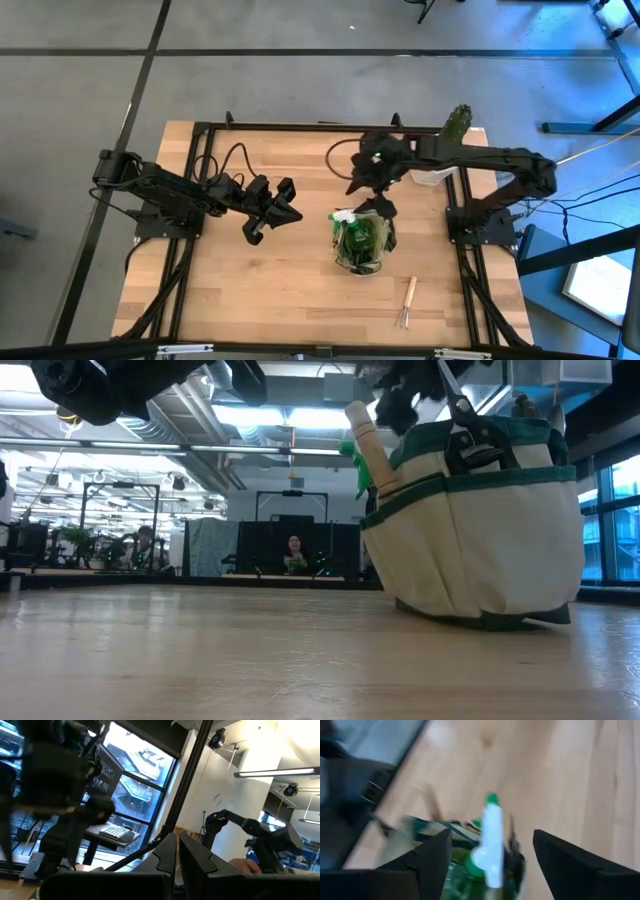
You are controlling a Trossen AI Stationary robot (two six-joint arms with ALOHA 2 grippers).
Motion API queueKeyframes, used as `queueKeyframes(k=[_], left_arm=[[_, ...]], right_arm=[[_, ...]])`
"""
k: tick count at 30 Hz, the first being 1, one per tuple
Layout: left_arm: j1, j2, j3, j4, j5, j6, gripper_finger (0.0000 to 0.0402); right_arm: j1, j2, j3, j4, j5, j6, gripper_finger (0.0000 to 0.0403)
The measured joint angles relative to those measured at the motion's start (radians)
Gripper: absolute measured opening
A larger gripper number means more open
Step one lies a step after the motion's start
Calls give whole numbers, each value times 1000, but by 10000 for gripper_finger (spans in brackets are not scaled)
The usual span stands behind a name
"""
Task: Pick & Place Garden tools in Gardening bag
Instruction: Adjust the green gardening bag
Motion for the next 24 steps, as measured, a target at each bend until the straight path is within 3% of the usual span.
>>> queueKeyframes(k=[4,11,16,24], left_arm=[[0,0,0,0,0,0,15],[0,0,0,0,3,-1,15],[0,0,0,-5,12,-9,15],[0,0,0,-47,0,-9,15]], right_arm=[[11,-68,1,-19,-101,30,280],[182,-140,1,-147,-90,100,252],[365,-148,1,-183,50,276,198],[649,-144,-60,-212,251,673,73]])
